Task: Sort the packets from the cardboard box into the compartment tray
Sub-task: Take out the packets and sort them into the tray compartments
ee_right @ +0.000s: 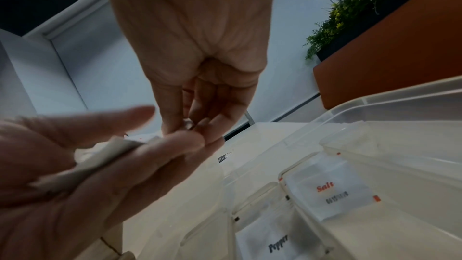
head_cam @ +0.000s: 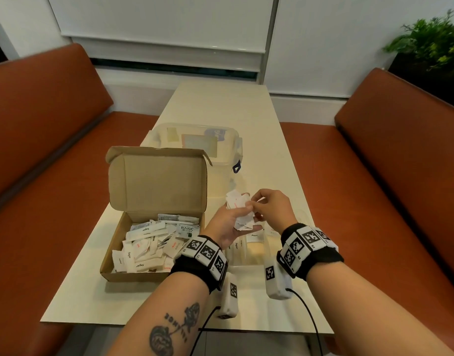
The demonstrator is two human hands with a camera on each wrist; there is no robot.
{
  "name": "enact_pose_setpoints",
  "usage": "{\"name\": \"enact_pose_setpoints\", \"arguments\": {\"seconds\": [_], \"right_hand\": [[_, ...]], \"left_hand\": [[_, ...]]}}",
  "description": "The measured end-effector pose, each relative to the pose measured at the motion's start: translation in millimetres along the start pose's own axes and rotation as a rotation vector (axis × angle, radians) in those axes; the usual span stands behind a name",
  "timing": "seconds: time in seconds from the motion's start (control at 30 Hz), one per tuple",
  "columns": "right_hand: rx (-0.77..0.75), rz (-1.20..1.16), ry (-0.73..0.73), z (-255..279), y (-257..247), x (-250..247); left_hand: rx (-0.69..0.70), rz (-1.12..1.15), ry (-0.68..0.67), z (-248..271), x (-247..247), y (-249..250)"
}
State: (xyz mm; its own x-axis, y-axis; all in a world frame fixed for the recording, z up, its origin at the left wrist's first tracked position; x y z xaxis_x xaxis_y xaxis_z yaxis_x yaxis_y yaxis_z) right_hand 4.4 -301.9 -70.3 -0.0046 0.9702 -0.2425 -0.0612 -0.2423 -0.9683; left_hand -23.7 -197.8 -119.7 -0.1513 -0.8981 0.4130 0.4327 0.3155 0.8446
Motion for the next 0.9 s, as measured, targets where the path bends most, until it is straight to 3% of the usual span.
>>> {"name": "enact_pose_setpoints", "arguments": {"seconds": [0.27, 0.4, 0.53, 0.6, 0.77, 0.9], "right_hand": [[0.0, -0.051, 0.127, -1, 5, -19], [-0.006, 0.025, 0.09, -1, 1, -18], [-0.001, 0.128, -0.093, -6, -8, -9], [-0.009, 0.117, -0.07, -8, -10, -15], [0.064, -0.191, 0.041, -3, 3, -29], [0.081, 0.006, -0.076, -2, 10, -21]], "left_hand": [[0.064, -0.036, 0.121, -1, -6, 1], [0.057, -0.137, 0.151, 0, -8, 2], [0.028, -0.261, 0.119, 0, -3, 0], [0.037, -0.221, 0.14, 0, -5, 0], [0.069, -0.143, 0.21, -2, -15, 3], [0.078, -0.195, 0.23, -2, -19, 3]]}}
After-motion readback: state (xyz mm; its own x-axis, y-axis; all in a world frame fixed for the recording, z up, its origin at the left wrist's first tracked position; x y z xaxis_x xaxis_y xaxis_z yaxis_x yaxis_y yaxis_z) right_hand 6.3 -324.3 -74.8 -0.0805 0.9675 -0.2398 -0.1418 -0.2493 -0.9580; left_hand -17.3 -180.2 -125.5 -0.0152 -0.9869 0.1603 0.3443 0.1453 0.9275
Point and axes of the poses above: each hand's wrist, its own z-axis away from the middle knuckle, its own x-axis out of the palm, y = z × x, the point moved 9 cm from there along -z, towards the middle knuckle, and after that the axes turned 13 degrees about -z, right-handed, at the moved point
